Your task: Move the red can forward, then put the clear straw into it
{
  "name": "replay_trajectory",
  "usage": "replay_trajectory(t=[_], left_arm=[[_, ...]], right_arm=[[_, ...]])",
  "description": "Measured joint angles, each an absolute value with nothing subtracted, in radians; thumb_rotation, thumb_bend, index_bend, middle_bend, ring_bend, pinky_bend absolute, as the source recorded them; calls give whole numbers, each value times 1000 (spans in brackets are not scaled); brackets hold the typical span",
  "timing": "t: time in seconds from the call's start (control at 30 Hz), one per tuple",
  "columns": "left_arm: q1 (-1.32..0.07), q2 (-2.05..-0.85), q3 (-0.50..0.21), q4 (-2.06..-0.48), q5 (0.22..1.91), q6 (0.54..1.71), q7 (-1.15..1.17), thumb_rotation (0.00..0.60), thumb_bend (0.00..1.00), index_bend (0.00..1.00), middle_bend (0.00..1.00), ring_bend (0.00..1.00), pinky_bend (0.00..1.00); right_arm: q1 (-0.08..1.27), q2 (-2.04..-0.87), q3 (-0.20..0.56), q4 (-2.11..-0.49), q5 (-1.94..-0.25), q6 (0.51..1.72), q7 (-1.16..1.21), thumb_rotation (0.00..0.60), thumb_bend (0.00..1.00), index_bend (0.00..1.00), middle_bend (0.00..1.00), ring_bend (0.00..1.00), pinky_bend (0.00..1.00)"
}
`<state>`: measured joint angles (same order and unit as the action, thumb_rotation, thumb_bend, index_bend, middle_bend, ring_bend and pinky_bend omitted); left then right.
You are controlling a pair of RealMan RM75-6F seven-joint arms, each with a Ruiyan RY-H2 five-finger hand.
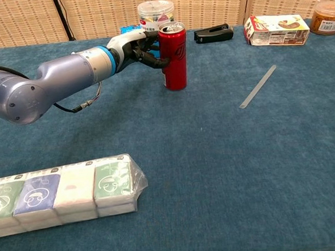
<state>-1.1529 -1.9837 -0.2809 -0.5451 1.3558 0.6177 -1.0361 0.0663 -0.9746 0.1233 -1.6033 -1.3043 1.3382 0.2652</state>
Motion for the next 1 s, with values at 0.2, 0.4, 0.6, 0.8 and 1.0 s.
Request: replay_trajectory(t=[0.2, 0.4, 0.6, 0.8, 1.0], left_arm=[[-1161, -2004, -309, -527, 1314, 605, -975, 600, 503, 297, 148, 87, 3], [-1161, -2009, -328, -538, 1291, 609, -938, 600, 503, 312, 162, 91, 8], [-1154, -2003, -334, -557, 1284, 615, -926, 600, 503, 321, 169, 98, 8], [-1143, -1994, -331, -583, 1289, 619, -941, 600, 500, 321, 170, 99, 10], [-1127, -1970, -318, -635, 1307, 619, -988, 600, 497, 321, 169, 100, 31]], right_arm=[[65, -974, 125, -1602, -1304, 1340, 268, 600, 0, 0, 0, 0, 0], [65, -974, 125, -1601, -1305, 1337, 269, 600, 0, 0, 0, 0, 0], [66, -974, 126, -1602, -1304, 1336, 268, 600, 0, 0, 0, 0, 0], [65, -974, 126, -1604, -1304, 1336, 265, 600, 0, 0, 0, 0, 0], [64, -972, 126, -1604, -1305, 1336, 267, 600, 0, 0, 0, 0, 0]])
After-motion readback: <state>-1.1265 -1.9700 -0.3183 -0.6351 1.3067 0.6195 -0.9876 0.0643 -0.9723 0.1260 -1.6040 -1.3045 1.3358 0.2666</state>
